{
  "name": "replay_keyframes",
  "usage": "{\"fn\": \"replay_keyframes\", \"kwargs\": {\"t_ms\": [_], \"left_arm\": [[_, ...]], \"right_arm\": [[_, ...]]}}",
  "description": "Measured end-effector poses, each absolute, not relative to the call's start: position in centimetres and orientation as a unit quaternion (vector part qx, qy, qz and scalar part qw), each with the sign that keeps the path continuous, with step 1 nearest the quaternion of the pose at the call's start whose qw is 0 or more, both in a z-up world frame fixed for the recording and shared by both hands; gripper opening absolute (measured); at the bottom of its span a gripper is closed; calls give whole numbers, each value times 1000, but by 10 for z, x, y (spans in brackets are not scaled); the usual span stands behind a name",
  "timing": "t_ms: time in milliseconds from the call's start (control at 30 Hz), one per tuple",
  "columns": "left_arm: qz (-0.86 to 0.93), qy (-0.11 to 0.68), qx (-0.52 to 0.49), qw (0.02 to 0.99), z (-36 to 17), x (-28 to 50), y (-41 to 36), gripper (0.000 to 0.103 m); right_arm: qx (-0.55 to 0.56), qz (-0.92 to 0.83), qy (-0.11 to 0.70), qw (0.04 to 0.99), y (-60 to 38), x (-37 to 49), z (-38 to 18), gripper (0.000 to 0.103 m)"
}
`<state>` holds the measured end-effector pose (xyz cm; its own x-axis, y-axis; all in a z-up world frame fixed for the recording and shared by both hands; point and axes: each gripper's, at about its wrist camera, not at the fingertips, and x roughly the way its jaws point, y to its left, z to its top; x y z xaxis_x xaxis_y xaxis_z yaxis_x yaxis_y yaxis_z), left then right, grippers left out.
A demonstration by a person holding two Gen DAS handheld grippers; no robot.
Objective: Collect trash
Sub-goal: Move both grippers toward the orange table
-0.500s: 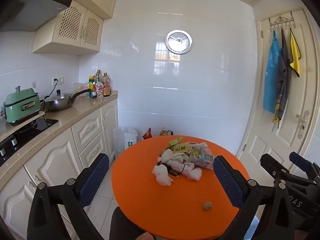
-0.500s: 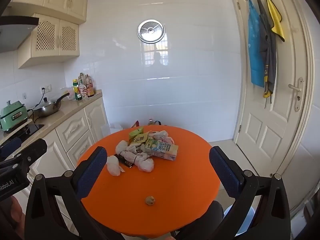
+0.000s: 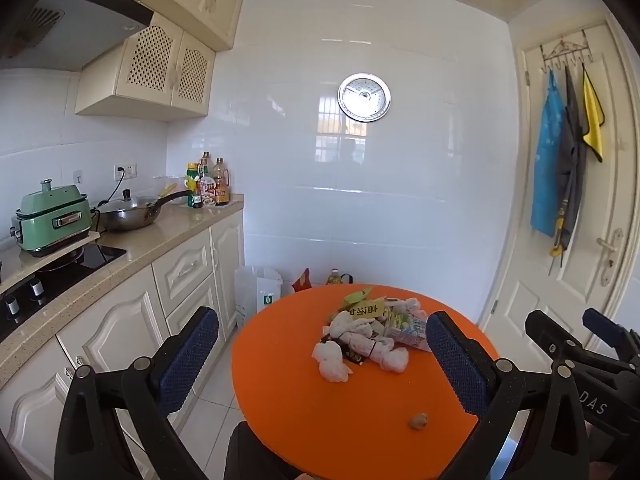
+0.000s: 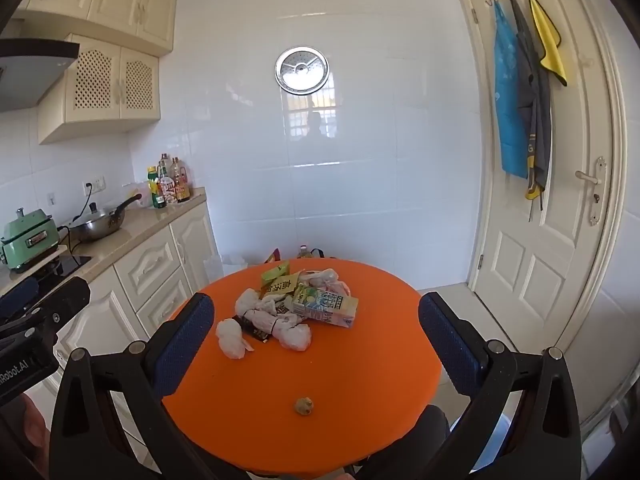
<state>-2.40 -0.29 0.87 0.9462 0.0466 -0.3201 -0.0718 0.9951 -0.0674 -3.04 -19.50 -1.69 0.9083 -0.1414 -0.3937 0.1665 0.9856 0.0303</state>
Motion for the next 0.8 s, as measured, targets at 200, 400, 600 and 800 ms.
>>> {"fn": "replay_keyframes", "kwargs": {"t_ms": [200, 400, 600, 800], "left_arm": [[23, 171, -45, 984, 12, -24, 0, 102], [26, 175, -42, 983, 10, -16, 1, 102], [27, 189, -46, 980, 1, -3, 3, 102], [31, 214, -52, 975, -17, 21, 5, 102]], "right_arm": [[35, -79, 204, 975, -197, -28, -18, 103], [29, -71, 206, 976, -195, -27, -24, 103], [25, -64, 221, 973, -193, -17, -35, 103], [23, -62, 243, 968, -199, -1, -50, 103]]}}
